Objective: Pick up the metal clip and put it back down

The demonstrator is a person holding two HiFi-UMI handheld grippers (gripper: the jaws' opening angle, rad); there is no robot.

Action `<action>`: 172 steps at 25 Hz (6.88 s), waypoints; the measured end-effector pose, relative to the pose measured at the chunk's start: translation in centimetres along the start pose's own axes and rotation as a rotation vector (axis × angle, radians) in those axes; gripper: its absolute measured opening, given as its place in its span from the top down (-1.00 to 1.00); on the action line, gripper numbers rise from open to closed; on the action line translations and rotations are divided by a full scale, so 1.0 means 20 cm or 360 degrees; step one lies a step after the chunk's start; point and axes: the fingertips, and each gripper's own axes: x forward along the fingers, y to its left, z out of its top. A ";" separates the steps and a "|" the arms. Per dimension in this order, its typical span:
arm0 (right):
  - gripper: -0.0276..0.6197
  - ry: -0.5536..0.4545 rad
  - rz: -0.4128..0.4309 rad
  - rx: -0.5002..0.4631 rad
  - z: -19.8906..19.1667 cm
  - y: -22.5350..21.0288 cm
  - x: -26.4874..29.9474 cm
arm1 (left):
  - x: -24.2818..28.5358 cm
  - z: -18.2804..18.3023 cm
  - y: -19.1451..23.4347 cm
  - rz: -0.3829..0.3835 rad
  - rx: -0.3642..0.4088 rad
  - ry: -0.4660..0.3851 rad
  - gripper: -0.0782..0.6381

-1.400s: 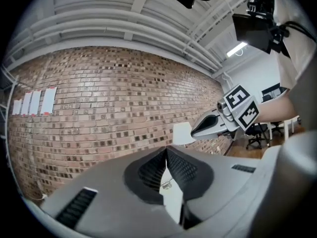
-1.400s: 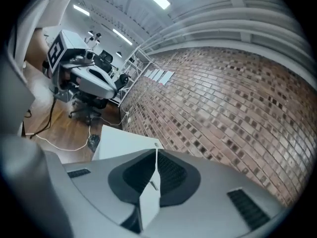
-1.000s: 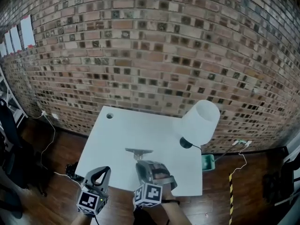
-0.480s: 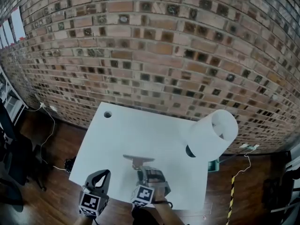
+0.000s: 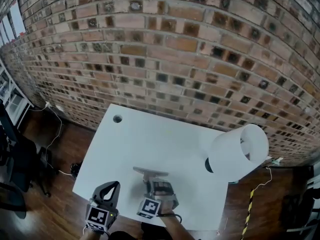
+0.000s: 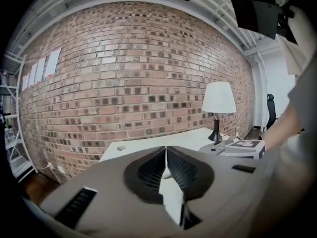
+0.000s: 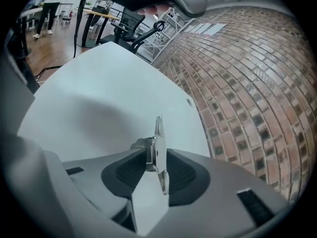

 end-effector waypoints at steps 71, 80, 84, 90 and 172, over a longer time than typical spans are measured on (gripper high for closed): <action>0.71 -0.0041 -0.0604 0.0291 0.04 -0.16 -1.34 | -0.70 0.10 -0.34 -0.0219 0.0271 -0.0271 0.74; 0.71 -0.0047 -0.0608 0.0275 0.16 -0.01 -1.48 | -0.97 0.02 -0.34 -0.0233 0.0243 -0.0314 0.75; 0.71 -0.0045 -0.0658 0.0264 0.17 -0.03 -1.50 | -0.99 0.02 -0.33 -0.0225 0.0243 -0.0322 0.75; 0.71 -0.0024 -0.0675 0.0285 0.17 -0.07 -1.54 | -0.96 0.07 -0.32 -0.0220 0.0231 -0.0359 0.75; 0.65 -0.0042 -0.0077 -0.0165 -0.10 -0.01 0.05 | -0.05 0.03 0.21 0.0121 0.0007 0.0049 0.76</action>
